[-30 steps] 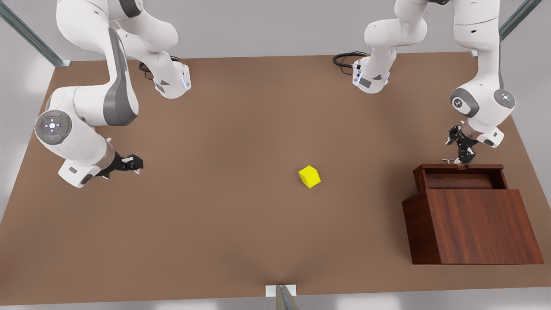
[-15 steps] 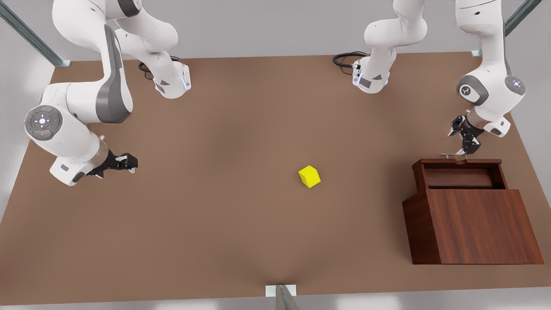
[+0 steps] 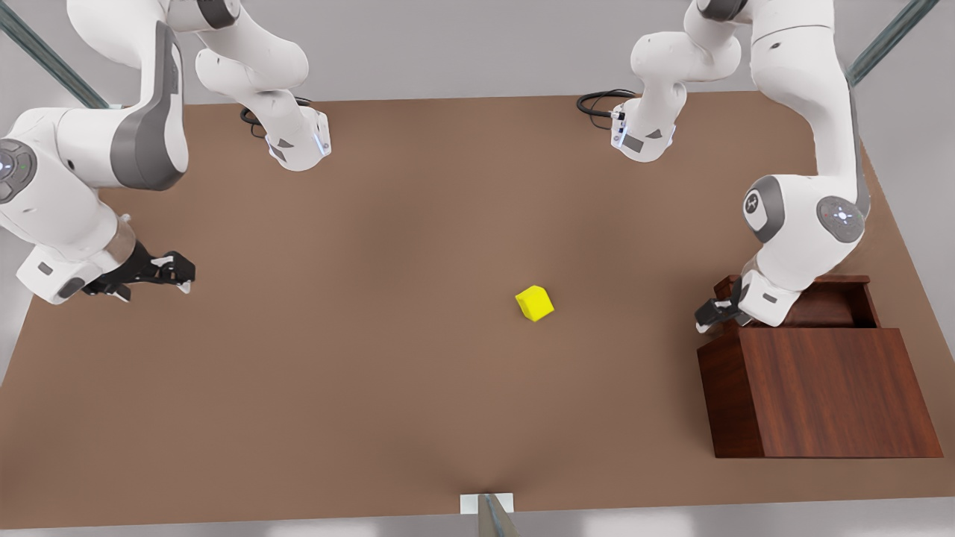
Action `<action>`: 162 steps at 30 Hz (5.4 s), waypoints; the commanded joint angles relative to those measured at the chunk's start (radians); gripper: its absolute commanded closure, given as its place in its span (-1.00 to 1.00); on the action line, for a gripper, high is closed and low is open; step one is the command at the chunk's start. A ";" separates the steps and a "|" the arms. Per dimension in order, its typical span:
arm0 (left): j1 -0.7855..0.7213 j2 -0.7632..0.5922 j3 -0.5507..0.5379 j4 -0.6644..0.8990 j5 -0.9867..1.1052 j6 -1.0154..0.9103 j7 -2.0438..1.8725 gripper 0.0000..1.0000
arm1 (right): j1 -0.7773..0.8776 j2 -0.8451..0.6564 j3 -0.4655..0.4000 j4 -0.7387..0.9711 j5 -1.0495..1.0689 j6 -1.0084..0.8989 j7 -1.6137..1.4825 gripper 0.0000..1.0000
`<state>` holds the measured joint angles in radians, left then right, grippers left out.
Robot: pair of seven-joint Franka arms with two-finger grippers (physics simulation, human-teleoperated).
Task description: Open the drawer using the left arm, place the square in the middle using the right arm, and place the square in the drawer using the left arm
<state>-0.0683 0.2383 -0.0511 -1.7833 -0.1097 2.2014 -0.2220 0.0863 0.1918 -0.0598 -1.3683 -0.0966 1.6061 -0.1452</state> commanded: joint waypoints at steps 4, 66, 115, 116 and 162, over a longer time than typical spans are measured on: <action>-0.229 0.164 -0.007 0.177 0.001 0.011 -0.276 -1.00 | 0.001 0.000 0.001 0.002 0.000 0.000 -0.001 -1.00; -0.567 0.375 -0.003 -0.048 0.257 0.182 0.391 -1.00 | -0.008 0.031 -0.057 0.137 0.106 -0.064 -0.007 -1.00; -0.545 0.016 0.689 -0.070 0.077 -0.177 1.455 -0.35 | 0.006 0.049 -0.054 0.137 0.104 -0.041 -0.010 -1.00; -0.545 0.018 0.698 -0.068 0.077 -0.175 1.471 -0.35 | 0.006 0.049 -0.054 0.137 0.104 -0.041 -0.010 -1.00; 0.119 0.013 -0.075 0.387 0.188 -0.365 0.170 -1.00 | 0.015 0.051 -0.054 0.135 0.103 -0.021 -0.010 -1.00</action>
<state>0.0498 0.2529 -0.1258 -1.3959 0.0621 1.8362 -0.0521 0.1013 0.2425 -0.1135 -1.2333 0.0061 1.5846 -0.1549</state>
